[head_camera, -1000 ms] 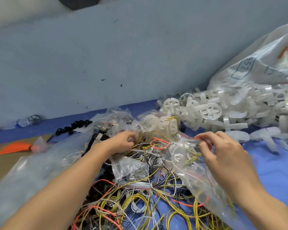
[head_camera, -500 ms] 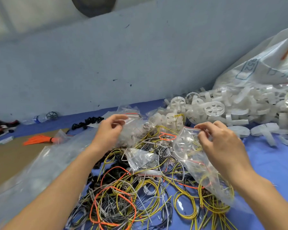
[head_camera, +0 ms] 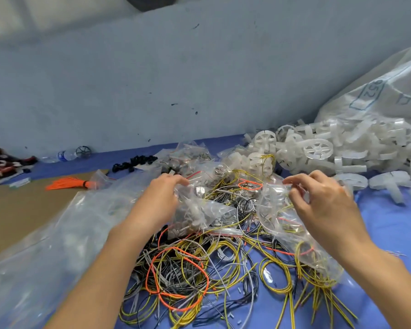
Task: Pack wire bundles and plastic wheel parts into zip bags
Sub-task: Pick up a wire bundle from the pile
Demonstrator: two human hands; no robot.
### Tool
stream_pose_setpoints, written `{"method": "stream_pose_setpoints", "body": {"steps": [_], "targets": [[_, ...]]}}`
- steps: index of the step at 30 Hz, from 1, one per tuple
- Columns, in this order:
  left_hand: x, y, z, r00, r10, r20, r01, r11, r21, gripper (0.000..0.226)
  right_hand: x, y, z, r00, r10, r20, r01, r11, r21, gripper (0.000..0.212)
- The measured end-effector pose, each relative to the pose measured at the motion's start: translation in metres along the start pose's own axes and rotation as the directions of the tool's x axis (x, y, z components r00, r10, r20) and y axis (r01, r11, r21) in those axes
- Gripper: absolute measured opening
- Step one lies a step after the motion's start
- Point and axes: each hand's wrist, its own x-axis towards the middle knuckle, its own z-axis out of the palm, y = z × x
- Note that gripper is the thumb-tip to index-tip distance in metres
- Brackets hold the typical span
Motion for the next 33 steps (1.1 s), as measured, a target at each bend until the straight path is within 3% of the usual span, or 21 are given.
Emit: {"method": "stream_pose_setpoints", "body": {"steps": [2, 5, 7, 9, 14, 17, 20, 23, 26, 28, 31, 33], "targets": [[0.004, -0.015, -0.009, 0.996, 0.036, 0.084, -0.045, 0.993, 0.108, 0.072, -0.002, -0.001, 0.002, 1.000, -0.005, -0.012, 0.006, 1.000, 0.006, 0.018], [0.001, -0.024, -0.004, 0.956, 0.181, 0.232, -0.239, 0.937, 0.255, 0.090, -0.005, -0.003, 0.003, 0.999, -0.029, -0.029, 0.030, 0.999, 0.033, 0.018], [-0.003, -0.024, 0.017, 0.938, 0.238, 0.252, -0.321, 0.872, 0.369, 0.098, -0.007, -0.004, 0.004, 0.998, -0.050, -0.037, 0.052, 0.998, 0.036, 0.019], [-0.006, -0.029, 0.040, 0.949, 0.230, 0.215, -0.305, 0.842, 0.446, 0.100, -0.008, -0.004, 0.004, 0.996, -0.064, -0.064, 0.066, 0.997, 0.035, 0.018], [-0.008, -0.050, 0.043, 0.972, 0.223, 0.071, -0.227, 0.834, 0.502, 0.032, -0.006, -0.006, -0.005, 0.968, -0.114, -0.222, 0.127, 0.991, 0.045, 0.020], [-0.010, -0.048, 0.030, 0.980, 0.201, 0.016, -0.195, 0.925, 0.326, 0.031, -0.002, -0.009, -0.015, 0.924, -0.107, -0.368, 0.164, 0.978, 0.127, 0.022], [-0.019, -0.029, 0.016, 0.995, 0.091, -0.031, -0.092, 0.995, -0.028, 0.026, -0.005, -0.018, -0.021, 0.877, -0.123, -0.465, 0.232, 0.955, 0.185, 0.025], [-0.026, -0.008, 0.005, 1.000, -0.024, 0.007, 0.025, 0.865, -0.501, 0.014, -0.015, -0.030, -0.016, 0.839, -0.286, -0.463, 0.394, 0.906, 0.154, 0.032], [-0.031, 0.004, -0.001, 0.987, -0.065, 0.148, 0.153, 0.680, -0.717, 0.014, -0.023, -0.036, -0.003, 0.883, -0.325, -0.338, 0.397, 0.902, 0.169, 0.037], [-0.035, 0.007, -0.001, 0.960, -0.043, 0.276, 0.232, 0.673, -0.702, 0.023, -0.030, -0.035, 0.008, 0.940, -0.281, -0.195, 0.311, 0.938, 0.150, 0.044], [-0.042, 0.013, -0.003, 0.882, 0.089, 0.463, 0.358, 0.514, -0.780, 0.028, -0.039, -0.028, 0.020, 0.981, -0.194, 0.024, 0.193, 0.981, 0.030, 0.046], [-0.046, 0.014, -0.009, 0.840, 0.227, 0.493, 0.337, 0.494, -0.802, 0.034, -0.041, -0.028, 0.023, 0.983, -0.113, 0.145, 0.116, 0.993, -0.010, 0.037]]}}
